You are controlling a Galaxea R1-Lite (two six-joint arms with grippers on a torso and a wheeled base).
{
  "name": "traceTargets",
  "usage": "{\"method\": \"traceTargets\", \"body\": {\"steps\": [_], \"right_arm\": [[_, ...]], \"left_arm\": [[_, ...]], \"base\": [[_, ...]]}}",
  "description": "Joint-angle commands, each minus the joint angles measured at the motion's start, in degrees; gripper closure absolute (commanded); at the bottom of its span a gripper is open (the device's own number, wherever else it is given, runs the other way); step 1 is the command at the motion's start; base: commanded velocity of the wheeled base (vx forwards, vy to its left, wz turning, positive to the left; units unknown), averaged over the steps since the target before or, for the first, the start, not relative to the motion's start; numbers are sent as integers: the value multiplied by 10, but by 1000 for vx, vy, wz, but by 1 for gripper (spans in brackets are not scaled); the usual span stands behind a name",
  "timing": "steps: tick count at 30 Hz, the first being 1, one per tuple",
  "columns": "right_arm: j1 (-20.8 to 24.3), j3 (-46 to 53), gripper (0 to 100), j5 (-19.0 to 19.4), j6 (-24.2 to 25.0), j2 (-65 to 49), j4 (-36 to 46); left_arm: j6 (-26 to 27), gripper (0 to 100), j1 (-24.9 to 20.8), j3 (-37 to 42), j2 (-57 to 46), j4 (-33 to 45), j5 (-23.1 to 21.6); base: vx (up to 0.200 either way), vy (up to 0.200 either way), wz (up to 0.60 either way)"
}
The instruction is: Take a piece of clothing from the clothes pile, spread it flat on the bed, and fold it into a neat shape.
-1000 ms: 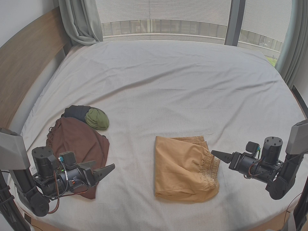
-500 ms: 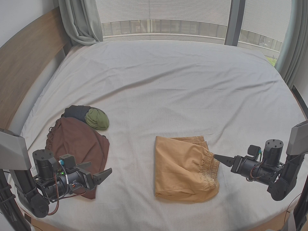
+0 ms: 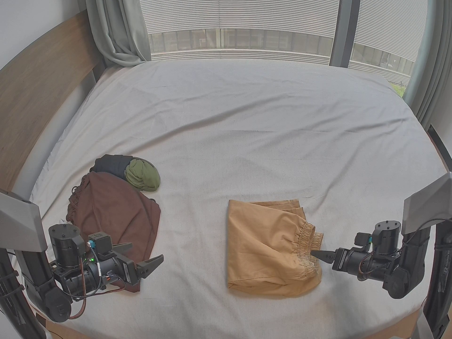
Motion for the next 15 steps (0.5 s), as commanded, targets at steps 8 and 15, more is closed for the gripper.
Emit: {"method": "traceTargets", "body": {"steps": [8,15], "right_arm": [[21,-37,0,4,33,75,0],[53,-52,0,3,69,90,0]], "left_arm": [[0,0,0,0,2,0,0],[0,0,0,-1,-2,0,0]], "base": [[0,0,0],[0,0,0]]}}
